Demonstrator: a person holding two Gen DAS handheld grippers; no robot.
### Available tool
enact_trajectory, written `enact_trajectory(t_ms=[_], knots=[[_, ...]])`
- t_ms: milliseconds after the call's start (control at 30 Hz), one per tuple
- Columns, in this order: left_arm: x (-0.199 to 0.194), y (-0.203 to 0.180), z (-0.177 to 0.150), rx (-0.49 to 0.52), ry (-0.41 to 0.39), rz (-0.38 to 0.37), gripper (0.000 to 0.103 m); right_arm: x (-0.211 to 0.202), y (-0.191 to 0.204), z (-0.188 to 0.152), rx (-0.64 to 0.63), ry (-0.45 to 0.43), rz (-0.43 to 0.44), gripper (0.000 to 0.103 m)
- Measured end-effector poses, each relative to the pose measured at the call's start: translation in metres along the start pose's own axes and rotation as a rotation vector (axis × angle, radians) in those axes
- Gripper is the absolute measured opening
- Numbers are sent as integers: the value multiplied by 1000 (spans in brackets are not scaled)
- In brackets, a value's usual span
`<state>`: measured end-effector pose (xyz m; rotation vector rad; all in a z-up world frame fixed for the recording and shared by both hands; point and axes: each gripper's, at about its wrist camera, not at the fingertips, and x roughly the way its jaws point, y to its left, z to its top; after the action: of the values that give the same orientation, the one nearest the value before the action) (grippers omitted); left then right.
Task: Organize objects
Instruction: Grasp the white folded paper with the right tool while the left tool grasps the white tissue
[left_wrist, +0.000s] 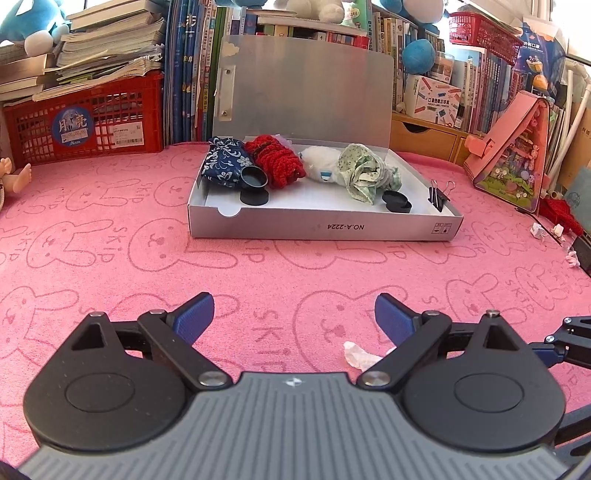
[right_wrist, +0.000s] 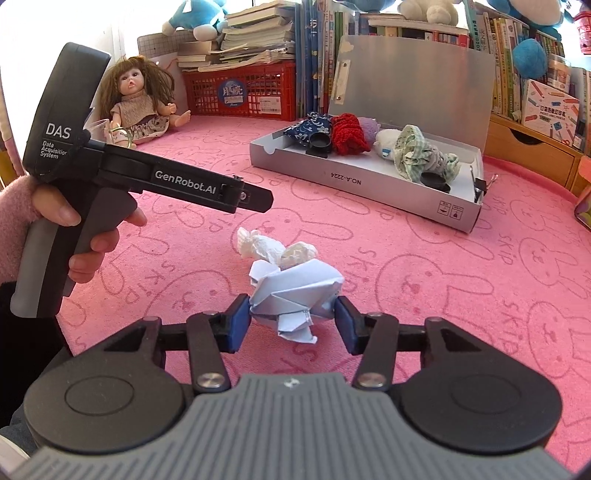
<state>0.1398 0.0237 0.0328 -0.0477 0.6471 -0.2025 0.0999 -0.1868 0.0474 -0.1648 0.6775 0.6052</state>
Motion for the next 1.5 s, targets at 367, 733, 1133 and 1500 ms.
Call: enact_trajectory(t_ms=[367,733,1133,1500], knots=[[-27,-33,-26,-67,-76,-15,97,-12,-37,-1,186,-108,-231,56],[-6,-70,-41,-22,-38,50,99,-7,-50,-11,243,-118,-353,59],[7,-75,-42,4,-13,91,99,7,-38,-10,221,-127,-389,57],[7,-75,-46,7,-29,114,98,13,-43,-18,278,-124,-364,56]])
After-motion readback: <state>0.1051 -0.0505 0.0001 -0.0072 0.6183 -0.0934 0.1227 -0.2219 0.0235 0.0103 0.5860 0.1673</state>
